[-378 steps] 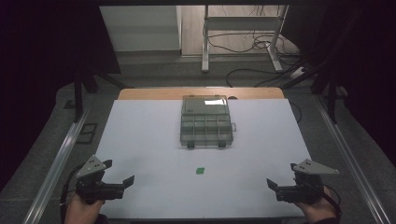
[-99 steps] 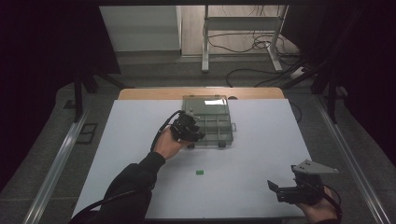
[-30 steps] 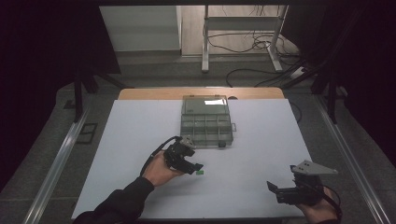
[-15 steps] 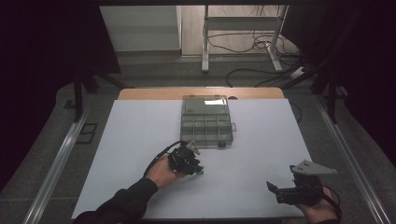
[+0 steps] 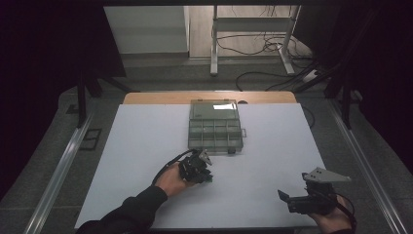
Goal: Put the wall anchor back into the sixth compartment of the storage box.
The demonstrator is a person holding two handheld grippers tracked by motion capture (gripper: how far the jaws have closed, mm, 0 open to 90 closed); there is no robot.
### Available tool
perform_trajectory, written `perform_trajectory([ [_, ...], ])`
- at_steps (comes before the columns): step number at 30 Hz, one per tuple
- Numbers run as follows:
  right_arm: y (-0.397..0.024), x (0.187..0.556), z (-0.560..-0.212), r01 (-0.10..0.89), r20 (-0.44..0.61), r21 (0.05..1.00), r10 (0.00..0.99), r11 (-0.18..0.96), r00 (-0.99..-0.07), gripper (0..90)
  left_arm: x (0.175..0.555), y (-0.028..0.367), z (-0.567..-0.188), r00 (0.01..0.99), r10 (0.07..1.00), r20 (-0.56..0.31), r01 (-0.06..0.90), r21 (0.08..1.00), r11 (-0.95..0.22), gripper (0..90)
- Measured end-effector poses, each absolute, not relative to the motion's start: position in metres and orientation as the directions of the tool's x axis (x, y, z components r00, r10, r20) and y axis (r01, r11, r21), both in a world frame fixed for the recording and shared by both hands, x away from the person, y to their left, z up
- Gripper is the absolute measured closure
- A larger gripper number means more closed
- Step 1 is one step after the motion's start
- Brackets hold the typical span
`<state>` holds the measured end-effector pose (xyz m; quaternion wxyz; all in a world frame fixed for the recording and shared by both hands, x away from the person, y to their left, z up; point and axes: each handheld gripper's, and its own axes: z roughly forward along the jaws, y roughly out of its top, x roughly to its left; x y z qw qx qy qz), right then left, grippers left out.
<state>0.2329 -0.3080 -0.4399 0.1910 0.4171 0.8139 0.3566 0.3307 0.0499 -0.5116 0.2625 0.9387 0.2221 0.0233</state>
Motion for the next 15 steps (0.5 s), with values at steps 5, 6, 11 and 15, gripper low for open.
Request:
perform_trajectory([
  [5, -0.308, 0.233, -0.4399, 0.543, -0.012, 0.739, 0.814, 0.398, -0.58, 0.0, 0.3319, 0.0501, -0.5114, 0.904, 0.42, -0.084, 0.404, 0.492, -0.771, 78.9],
  [6, -0.308, 0.233, -0.44, 0.544, -0.011, 0.739, 0.814, 0.398, -0.581, 0.0, 0.3323, 0.0504, -0.5114, 0.902, 0.423, -0.086, 0.407, 0.494, -0.768, 78.4],
  [11, -0.3079, 0.2331, -0.44, 0.544, -0.011, 0.738, 0.813, 0.399, -0.582, 0.0, 0.3321, 0.0496, -0.5122, 0.903, 0.422, -0.082, 0.405, 0.488, -0.773, 79.4],
  [15, -0.3079, 0.2333, -0.4401, 0.545, -0.01, 0.737, 0.813, 0.4, -0.583, 0.0, 0.3329, 0.0494, -0.5137, 0.903, 0.426, -0.063, 0.402, 0.474, -0.783, 81.2],
])
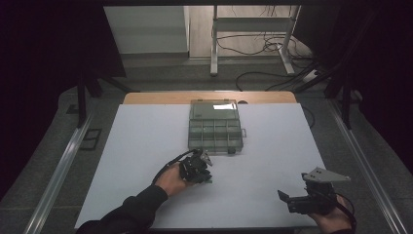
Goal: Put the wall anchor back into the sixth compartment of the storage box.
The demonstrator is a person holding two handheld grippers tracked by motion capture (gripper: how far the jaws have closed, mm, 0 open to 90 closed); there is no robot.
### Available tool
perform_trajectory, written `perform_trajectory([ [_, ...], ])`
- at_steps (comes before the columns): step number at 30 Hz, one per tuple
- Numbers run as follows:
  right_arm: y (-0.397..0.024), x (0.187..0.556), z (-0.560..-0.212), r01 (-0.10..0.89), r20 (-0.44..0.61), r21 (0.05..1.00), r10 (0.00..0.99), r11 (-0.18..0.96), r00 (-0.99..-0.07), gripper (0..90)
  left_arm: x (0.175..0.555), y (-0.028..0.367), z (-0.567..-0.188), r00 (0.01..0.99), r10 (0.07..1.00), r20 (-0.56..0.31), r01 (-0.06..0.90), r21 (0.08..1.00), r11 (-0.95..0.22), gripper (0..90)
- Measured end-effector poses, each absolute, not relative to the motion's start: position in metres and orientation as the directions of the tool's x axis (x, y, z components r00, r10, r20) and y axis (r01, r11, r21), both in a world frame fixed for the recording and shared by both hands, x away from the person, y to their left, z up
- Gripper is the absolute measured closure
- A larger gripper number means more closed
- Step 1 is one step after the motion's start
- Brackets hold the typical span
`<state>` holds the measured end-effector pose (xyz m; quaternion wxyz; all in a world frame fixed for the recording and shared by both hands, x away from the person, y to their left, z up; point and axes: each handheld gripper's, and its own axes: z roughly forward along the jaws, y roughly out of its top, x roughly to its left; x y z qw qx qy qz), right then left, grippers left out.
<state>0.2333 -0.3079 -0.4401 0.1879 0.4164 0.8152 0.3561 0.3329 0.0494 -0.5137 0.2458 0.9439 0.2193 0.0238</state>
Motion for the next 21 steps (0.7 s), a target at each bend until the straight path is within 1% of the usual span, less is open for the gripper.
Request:
perform_trajectory([
  [1, -0.308, 0.233, -0.44, 0.545, -0.01, 0.737, 0.812, 0.4, -0.583, 0.0, 0.333, 0.049, -0.514, 0.901, 0.427, -0.069, 0.406, 0.475, -0.781, 83.6],
  [4, -0.308, 0.233, -0.44, 0.544, -0.01, 0.737, 0.812, 0.4, -0.583, 0.0, 0.335, 0.05, -0.513, 0.899, 0.431, -0.079, 0.414, 0.473, -0.778, 84.4],
  [21, -0.308, 0.233, -0.44, 0.542, -0.012, 0.738, 0.81, 0.402, -0.586, 0.0, 0.335, 0.05, -0.5, 0.88, 0.464, -0.104, 0.449, 0.499, -0.741, 84.3],
])
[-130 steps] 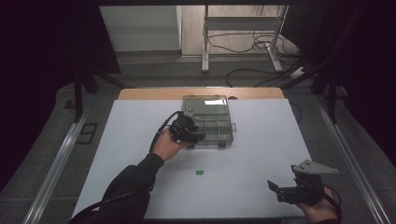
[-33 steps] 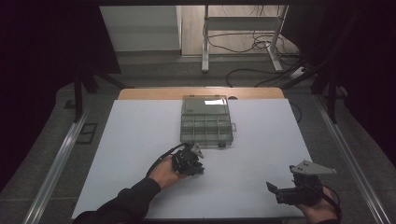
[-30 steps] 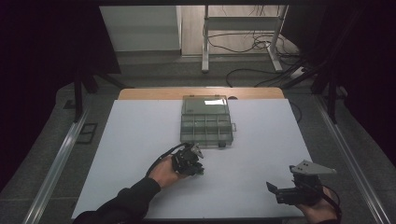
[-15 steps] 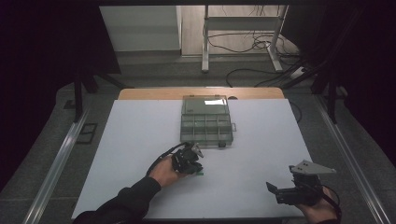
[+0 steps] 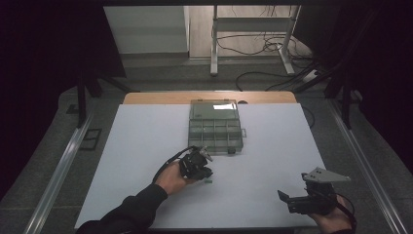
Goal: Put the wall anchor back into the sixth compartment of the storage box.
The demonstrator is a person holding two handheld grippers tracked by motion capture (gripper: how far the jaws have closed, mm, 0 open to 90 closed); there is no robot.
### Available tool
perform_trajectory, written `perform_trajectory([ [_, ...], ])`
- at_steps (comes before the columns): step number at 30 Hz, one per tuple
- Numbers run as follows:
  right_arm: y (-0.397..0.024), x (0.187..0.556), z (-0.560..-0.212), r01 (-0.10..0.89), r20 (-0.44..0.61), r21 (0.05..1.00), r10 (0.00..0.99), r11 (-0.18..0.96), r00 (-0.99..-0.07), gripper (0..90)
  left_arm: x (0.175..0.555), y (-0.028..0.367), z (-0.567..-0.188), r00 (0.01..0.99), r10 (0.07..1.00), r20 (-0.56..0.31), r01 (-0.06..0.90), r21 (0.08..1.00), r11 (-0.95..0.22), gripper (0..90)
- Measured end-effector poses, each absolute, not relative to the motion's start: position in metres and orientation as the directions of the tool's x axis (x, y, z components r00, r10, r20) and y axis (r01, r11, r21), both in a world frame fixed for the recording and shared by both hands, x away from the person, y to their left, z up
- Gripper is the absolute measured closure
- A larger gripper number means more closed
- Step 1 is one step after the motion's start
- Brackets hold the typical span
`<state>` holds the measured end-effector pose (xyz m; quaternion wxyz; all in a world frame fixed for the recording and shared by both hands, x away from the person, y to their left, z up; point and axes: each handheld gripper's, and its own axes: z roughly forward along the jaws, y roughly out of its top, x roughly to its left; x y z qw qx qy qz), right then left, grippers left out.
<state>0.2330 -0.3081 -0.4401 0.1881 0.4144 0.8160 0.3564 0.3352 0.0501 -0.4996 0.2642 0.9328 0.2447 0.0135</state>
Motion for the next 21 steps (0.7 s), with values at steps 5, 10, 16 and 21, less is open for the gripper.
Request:
perform_trajectory([
  [5, -0.308, 0.233, -0.44, 0.542, -0.013, 0.736, 0.808, 0.406, -0.588, 0.0, 0.338, 0.054, -0.495, 0.868, 0.483, -0.119, 0.469, 0.517, -0.716, 84.2],
  [10, -0.307, 0.233, -0.44, 0.539, -0.018, 0.734, 0.805, 0.413, -0.593, 0.0, 0.341, 0.057, -0.49, 0.862, 0.494, -0.115, 0.474, 0.528, -0.705, 84.2],
  [16, -0.307, 0.233, -0.44, 0.539, -0.018, 0.732, 0.804, 0.415, -0.595, 0.0, 0.343, 0.059, -0.485, 0.859, 0.5, -0.108, 0.475, 0.535, -0.699, 84.0],
  [21, -0.307, 0.233, -0.44, 0.539, -0.018, 0.732, 0.803, 0.417, -0.596, 0.0, 0.344, 0.06, -0.481, 0.855, 0.508, -0.099, 0.475, 0.54, -0.695, 84.0],
])
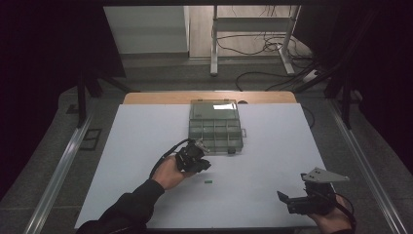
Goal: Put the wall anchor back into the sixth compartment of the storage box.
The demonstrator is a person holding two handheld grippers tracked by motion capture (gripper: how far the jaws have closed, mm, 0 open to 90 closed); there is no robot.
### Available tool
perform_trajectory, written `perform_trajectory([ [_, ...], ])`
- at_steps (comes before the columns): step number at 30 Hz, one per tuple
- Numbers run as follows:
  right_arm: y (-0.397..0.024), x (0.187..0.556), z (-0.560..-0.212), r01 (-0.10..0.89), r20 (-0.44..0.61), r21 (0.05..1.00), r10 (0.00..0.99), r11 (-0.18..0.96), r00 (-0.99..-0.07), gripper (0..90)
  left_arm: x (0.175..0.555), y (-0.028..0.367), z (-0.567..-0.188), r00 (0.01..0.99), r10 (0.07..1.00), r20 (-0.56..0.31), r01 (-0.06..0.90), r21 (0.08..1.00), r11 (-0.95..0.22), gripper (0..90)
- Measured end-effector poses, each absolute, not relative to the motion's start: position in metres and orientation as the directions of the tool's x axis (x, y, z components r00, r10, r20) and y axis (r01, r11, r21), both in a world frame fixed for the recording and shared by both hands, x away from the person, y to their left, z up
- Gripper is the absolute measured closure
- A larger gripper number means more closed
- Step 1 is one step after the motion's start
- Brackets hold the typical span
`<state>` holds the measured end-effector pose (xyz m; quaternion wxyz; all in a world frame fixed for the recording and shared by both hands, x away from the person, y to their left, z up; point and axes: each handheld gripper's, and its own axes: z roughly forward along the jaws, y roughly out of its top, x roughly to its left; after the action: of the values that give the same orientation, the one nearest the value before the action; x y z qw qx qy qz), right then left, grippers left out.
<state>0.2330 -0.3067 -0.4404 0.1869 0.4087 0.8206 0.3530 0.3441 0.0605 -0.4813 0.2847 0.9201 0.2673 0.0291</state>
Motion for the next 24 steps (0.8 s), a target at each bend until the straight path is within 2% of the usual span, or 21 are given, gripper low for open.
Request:
perform_trajectory([
  [24, -0.307, 0.234, -0.441, 0.547, -0.015, 0.727, 0.806, 0.415, -0.591, 0.0, 0.362, 0.071, -0.455, 0.834, 0.547, -0.072, 0.475, 0.597, -0.647, 83.9],
])
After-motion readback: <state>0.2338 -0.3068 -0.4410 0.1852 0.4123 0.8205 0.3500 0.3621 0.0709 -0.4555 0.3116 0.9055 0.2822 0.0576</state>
